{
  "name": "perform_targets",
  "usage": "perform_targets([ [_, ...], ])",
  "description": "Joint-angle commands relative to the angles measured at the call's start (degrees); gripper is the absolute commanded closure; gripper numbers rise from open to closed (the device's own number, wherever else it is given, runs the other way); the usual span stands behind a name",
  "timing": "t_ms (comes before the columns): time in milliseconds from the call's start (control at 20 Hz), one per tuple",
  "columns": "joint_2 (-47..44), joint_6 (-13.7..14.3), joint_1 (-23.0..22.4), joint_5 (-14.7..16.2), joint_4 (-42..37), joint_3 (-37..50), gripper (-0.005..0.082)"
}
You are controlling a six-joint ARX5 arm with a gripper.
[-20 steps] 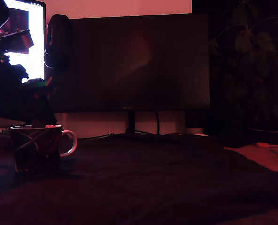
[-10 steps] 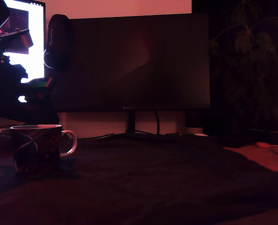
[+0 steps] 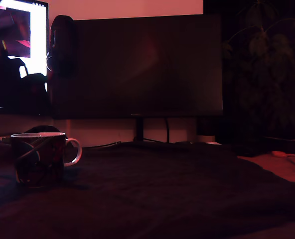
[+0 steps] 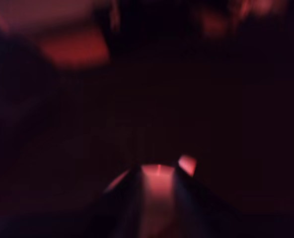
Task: Pick up the coffee capsules on the table and drop them inside the coffee cup
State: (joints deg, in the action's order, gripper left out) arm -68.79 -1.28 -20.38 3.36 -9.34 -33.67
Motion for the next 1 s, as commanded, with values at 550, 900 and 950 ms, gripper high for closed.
perform_targets([
  [550, 5.1, -1.7, 0.0, 6.9, 1.6, 0.6, 0.0789],
  [900, 5.2, -4.6, 0.0, 6.9, 1.7, 1.7, 0.0790],
  [950, 5.2, -4.7, 0.0, 6.8, 2.3, 1.8, 0.0789],
])
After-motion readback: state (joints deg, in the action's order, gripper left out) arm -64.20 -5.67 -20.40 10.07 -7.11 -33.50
